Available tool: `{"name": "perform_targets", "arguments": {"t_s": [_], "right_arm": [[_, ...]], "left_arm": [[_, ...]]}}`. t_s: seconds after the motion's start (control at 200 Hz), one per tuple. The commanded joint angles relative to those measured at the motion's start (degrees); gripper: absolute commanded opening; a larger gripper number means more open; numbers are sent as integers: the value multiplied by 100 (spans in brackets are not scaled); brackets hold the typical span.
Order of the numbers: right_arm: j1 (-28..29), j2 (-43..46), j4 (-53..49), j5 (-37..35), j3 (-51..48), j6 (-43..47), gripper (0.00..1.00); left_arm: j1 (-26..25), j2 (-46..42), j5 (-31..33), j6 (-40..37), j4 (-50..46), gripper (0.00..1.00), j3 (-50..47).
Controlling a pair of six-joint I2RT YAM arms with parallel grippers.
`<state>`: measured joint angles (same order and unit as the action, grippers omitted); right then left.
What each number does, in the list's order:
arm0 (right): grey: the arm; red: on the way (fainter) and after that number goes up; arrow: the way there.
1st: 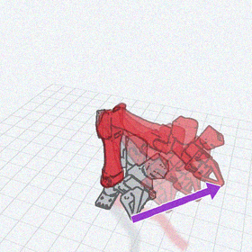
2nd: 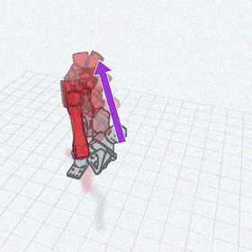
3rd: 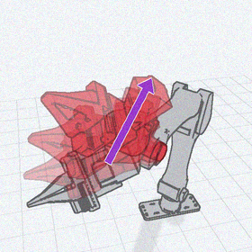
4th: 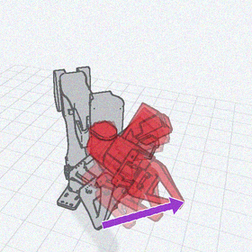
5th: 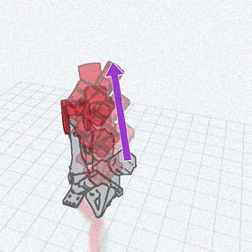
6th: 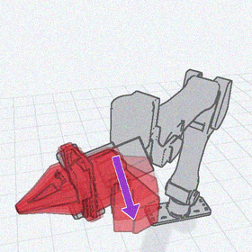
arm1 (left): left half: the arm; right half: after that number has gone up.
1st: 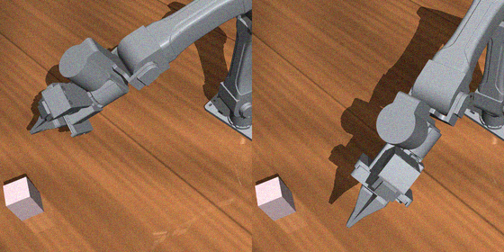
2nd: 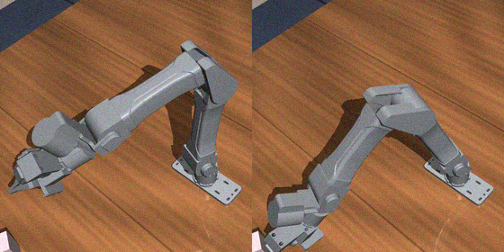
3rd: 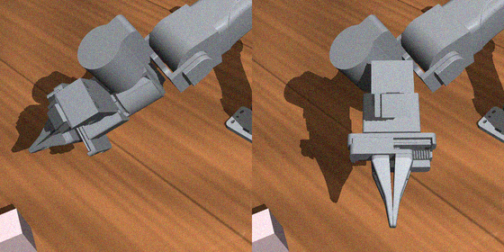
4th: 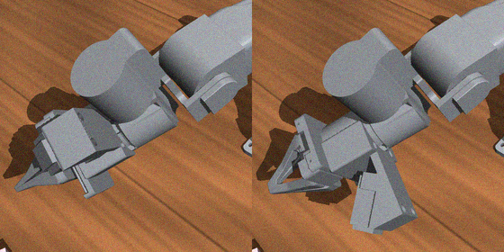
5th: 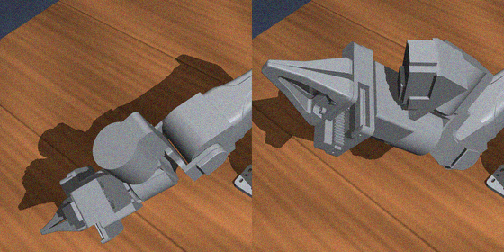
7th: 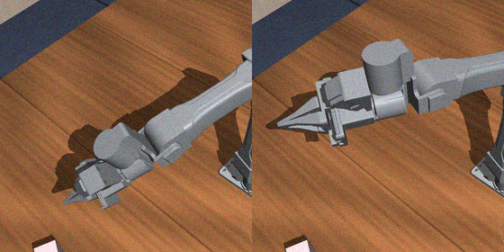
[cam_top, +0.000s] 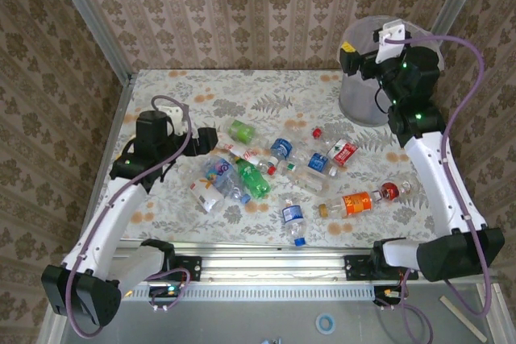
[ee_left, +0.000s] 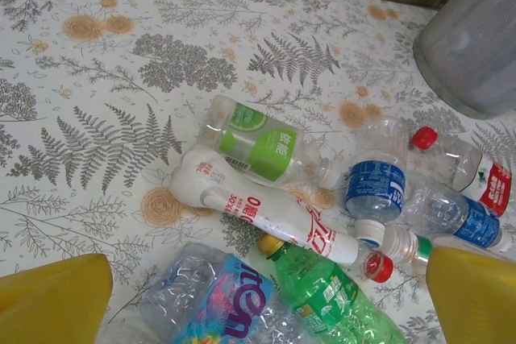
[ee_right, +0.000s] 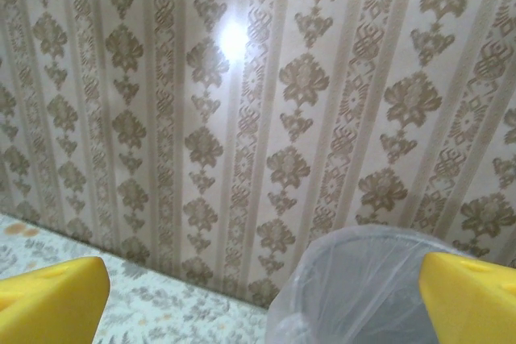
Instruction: Throw the plastic bottles in the bin
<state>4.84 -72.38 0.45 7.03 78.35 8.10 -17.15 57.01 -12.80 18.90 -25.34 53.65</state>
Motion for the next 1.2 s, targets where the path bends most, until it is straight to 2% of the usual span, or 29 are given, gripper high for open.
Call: {"name": "perform_targets", "arguments": {"t_s": [0.0,0.19,0.31,0.51,0.63,0.655,0.76,0.945,1.195], "right_arm": [[193,359,-535,149,-165,-127,100],[398,819,-1343,38,-340,-563,100],[399,1059,-1889,0,-390,-916,100],[412,1383,-3044,493,-568,-1722,100],[421,1638,-3509,824,-1043,-2383,100],[423,1687,-3581,878,-1149,-2496,100],[524,1881,-3844,976,-1549,-2665,100],[730,2156,-3995,1031,-2158,-2742,100],[926,2380,-3781,1151,-2390,-2830,100]], "left_arm": [[45,-17,16,141,-162,100,11],[21,-41,-42,130,-314,100,28],[-207,-54,-106,73,-261,100,56],[-662,99,-72,-32,-177,100,13],[-866,131,-108,-177,16,100,-78],[-1058,126,-130,-196,61,100,-94],[-1175,135,-181,-284,118,100,-112],[-1177,225,-28,-304,-313,100,-15],[-1174,819,793,-197,-1947,100,467]]}}
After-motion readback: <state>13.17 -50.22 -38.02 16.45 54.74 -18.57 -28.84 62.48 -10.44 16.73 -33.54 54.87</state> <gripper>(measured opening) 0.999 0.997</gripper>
